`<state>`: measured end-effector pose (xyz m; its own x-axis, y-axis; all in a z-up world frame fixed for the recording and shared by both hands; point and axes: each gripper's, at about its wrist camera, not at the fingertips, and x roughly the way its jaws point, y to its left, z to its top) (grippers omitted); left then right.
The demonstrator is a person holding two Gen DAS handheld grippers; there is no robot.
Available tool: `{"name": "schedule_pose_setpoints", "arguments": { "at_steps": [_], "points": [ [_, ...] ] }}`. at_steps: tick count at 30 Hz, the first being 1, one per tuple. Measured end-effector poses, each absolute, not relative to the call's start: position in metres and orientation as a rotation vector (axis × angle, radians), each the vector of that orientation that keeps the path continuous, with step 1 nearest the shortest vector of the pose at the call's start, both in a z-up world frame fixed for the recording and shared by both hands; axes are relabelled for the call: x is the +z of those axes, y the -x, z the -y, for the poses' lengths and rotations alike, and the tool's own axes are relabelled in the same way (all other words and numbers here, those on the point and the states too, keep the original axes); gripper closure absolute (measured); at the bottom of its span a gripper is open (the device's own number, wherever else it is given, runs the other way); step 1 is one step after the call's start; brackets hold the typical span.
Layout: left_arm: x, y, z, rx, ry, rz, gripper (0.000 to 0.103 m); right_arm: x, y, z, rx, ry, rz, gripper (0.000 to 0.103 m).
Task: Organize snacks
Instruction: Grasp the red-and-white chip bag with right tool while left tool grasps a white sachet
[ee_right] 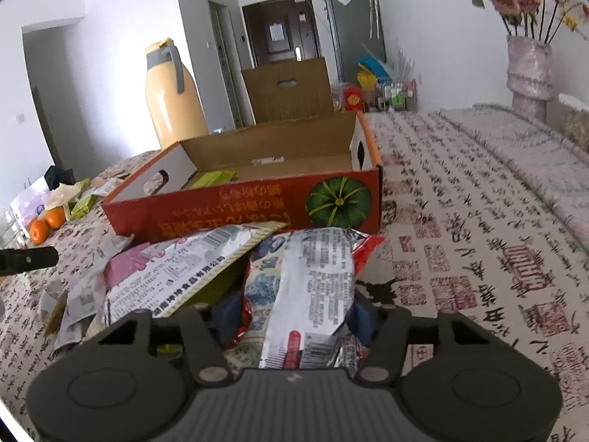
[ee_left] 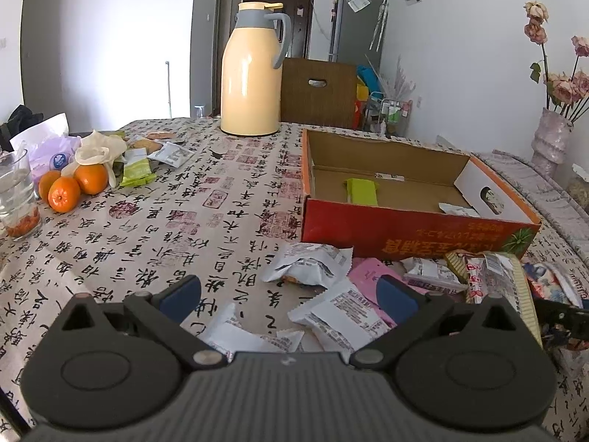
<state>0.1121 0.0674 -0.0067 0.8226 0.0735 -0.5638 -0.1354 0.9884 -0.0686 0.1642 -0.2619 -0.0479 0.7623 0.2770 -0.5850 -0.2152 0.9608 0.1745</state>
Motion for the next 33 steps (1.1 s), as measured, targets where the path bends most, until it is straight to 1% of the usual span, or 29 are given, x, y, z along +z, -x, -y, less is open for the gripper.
{"name": "schedule_pose_setpoints", "arguments": {
  "at_steps": [11, 20, 28, 30, 31, 32, 33],
  "points": [
    [-0.005, -0.107, -0.095, 0.162, 0.086, -0.615, 0.000, -0.025, -0.138, 0.281, 0.182, -0.132, -0.520, 0.045],
    [-0.034, -0.114, -0.105, 0.129, 0.092, -0.710, 0.000, -0.033, -0.130, 0.296, 0.117, -0.147, -0.535, 0.044],
    [-0.048, -0.122, -0.097, 0.100, 0.065, -0.744, 0.001, -0.037, -0.131, 0.298, 0.094, -0.147, -0.548, 0.044],
    [-0.051, -0.122, -0.097, 0.093, 0.068, -0.752, 0.006, -0.038, -0.132, 0.297, 0.094, -0.147, -0.552, 0.044],
    [-0.052, -0.123, -0.097, 0.088, 0.071, -0.758, 0.012, -0.039, -0.133, 0.297, 0.094, -0.147, -0.554, 0.044],
    [-0.053, -0.123, -0.097, 0.085, 0.073, -0.764, 0.019, -0.040, -0.133, 0.296, 0.094, -0.146, -0.556, 0.044],
    [-0.054, -0.124, -0.097, 0.079, 0.076, -0.769, 0.023, -0.040, -0.133, 0.296, 0.094, -0.145, -0.558, 0.044]
  ]
}}
